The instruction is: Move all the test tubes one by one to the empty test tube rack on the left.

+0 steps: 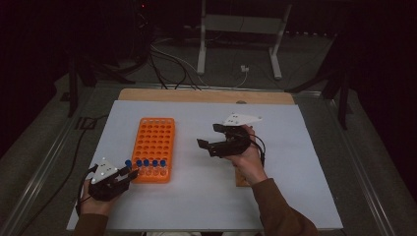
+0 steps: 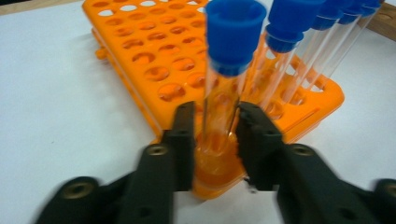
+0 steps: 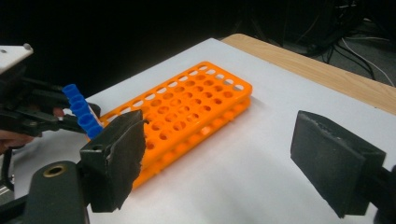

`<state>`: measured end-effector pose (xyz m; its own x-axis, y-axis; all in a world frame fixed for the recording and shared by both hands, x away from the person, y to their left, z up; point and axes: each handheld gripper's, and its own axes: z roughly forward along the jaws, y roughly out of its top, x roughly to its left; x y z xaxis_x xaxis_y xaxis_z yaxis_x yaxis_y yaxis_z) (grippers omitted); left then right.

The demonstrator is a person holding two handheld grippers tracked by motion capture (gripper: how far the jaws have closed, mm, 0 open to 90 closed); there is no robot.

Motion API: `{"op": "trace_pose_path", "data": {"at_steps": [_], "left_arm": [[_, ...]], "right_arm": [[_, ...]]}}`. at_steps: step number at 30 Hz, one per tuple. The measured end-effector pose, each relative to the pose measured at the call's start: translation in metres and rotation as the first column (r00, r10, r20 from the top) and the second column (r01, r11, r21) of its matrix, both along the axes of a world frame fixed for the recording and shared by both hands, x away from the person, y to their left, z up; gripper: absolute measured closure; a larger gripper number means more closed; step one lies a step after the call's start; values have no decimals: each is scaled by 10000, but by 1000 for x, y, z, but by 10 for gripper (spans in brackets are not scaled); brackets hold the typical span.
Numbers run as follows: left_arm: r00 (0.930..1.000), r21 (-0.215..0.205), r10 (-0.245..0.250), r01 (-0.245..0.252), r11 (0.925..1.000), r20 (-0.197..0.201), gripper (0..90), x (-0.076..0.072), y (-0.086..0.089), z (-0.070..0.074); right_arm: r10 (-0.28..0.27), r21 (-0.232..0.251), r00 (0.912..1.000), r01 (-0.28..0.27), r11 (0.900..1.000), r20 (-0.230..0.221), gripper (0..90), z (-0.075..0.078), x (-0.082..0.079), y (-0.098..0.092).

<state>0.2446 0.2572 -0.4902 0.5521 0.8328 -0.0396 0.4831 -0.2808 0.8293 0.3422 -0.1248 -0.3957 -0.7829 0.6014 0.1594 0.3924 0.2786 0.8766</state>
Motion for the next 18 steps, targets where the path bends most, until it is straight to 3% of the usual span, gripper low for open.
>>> {"op": "trace_pose_path", "data": {"at_steps": [11, 14, 18], "left_arm": [[9986, -557, -384, 404, 9976, 374, 370, -5, -1, 9], [9976, -660, -55, 101, 9978, 693, 256, -8, 0, 15], [9955, -971, 37, 56, 9953, 952, 155, -11, 4, 23]], "right_arm": [[-429, -117, 9988, 432, 9990, 219, 179, -8, -4, -18], [-581, -103, 9980, 583, 9982, 244, 171, -9, -5, -27], [-850, -143, 9958, 855, 9962, 327, 163, -12, -9, -43]]}}
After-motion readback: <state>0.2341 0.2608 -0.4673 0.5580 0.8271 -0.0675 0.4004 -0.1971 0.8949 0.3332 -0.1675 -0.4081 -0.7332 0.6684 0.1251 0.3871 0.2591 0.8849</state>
